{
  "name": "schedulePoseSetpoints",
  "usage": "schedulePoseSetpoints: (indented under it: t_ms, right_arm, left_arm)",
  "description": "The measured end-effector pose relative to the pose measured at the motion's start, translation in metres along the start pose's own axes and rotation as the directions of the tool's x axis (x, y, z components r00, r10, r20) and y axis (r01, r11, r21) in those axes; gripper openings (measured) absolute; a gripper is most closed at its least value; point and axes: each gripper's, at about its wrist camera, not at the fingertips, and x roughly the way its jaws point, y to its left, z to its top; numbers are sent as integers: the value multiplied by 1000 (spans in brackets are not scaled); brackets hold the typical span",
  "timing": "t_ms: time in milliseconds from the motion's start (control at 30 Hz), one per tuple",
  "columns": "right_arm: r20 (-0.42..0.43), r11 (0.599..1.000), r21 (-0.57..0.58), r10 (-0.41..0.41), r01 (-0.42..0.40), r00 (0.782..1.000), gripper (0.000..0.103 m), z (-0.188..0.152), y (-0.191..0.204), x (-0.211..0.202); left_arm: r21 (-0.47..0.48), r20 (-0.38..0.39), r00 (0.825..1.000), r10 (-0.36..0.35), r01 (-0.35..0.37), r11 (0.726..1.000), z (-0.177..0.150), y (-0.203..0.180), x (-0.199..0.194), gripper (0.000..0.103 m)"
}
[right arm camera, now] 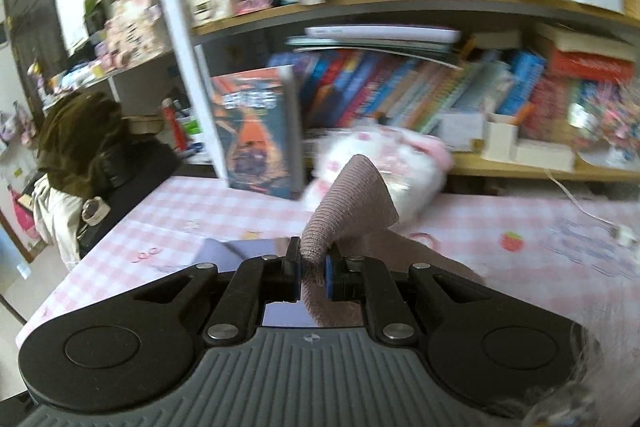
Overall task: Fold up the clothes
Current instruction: 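Fold the pink sleeve across the body over the lavender sleeve, release, then withdraw the right gripper and move both grippers to the sweater hem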
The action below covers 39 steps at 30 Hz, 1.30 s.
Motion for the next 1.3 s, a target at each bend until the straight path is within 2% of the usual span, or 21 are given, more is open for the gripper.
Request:
schedulePoseSetpoints:
  t_ms: [200,400,633,900,933,1000,1033,1067,1200,1300]
  right_arm:
    - [-24,999,-44,-13,12,1000,10,-2,52,32]
    - [-63,995,-89,-46,40,997,10,-7,89,70]
    - [-119,983,-164,-100,80,988,10,-21,114,117]
    - [-178,969,-206,-173,136,969,11,-36,116,151]
    - [-182,968,-209,-181,142,966,12,-37,116,154]
    - [-190,968,-209,-182,141,965,21,-39,115,156]
    - [-189,971,-204,-161,122,969,38,-38,114,154]
    - [-183,978,-190,-119,84,976,46,-37,114,149]
    - [-164,996,-86,-5,-10,986,50,-33,102,124]
    - [-153,998,-56,-27,18,988,51,-43,80,94]
  left_arm:
    - [18,-3,999,-53,53,998,-3,28,1,82]
    - [15,-13,997,-74,74,997,-3,51,4,82]
    - [13,-28,997,-67,67,998,-4,69,7,82]
    - [14,-38,997,-65,66,998,-2,75,13,82]
    - [15,-38,997,-66,67,998,-1,75,13,82]
    - [18,-34,997,-70,70,997,0,74,13,82]
    - [19,-32,997,-71,72,997,1,74,13,82]
    - [20,-29,997,-73,74,997,2,73,14,82]
    - [21,-19,996,-84,84,996,5,70,16,82]
    - [15,-15,996,-89,89,996,6,69,18,82]
